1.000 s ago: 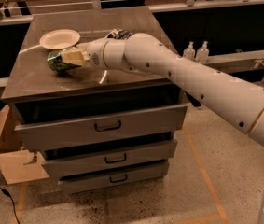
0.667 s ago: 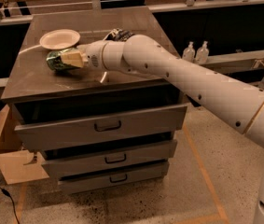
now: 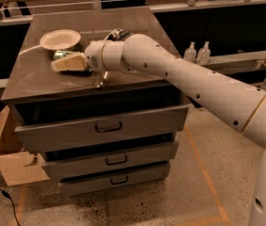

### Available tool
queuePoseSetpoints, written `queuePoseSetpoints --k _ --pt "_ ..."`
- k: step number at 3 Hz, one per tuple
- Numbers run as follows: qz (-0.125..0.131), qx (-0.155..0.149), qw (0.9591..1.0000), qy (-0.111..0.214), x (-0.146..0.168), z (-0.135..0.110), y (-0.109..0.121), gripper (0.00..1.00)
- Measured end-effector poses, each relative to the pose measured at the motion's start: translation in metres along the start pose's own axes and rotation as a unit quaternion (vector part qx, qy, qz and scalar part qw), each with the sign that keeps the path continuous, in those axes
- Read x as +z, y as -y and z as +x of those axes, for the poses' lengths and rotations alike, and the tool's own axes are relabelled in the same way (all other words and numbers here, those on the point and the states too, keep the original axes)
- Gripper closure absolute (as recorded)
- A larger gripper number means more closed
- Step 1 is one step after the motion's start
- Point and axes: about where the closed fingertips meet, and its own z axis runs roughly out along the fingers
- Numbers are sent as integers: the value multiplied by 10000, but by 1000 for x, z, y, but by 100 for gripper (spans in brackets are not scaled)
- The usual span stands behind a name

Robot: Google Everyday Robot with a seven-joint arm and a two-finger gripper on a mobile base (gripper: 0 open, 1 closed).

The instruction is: Pick green can from paper bowl and place on counter

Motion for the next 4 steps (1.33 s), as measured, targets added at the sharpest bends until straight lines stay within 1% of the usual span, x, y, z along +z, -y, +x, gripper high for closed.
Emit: queuePoseSetpoints --k 1,2,3,4 --pt "6 -120 9999 -21 0 -3 2 0" --pt "142 -316 9994 -43 -12 -10 11 0" --pt "578 -571 9965 -219 -52 -17 32 0" --pt "1299 -910 9862 -475 -106 -33 54 0"
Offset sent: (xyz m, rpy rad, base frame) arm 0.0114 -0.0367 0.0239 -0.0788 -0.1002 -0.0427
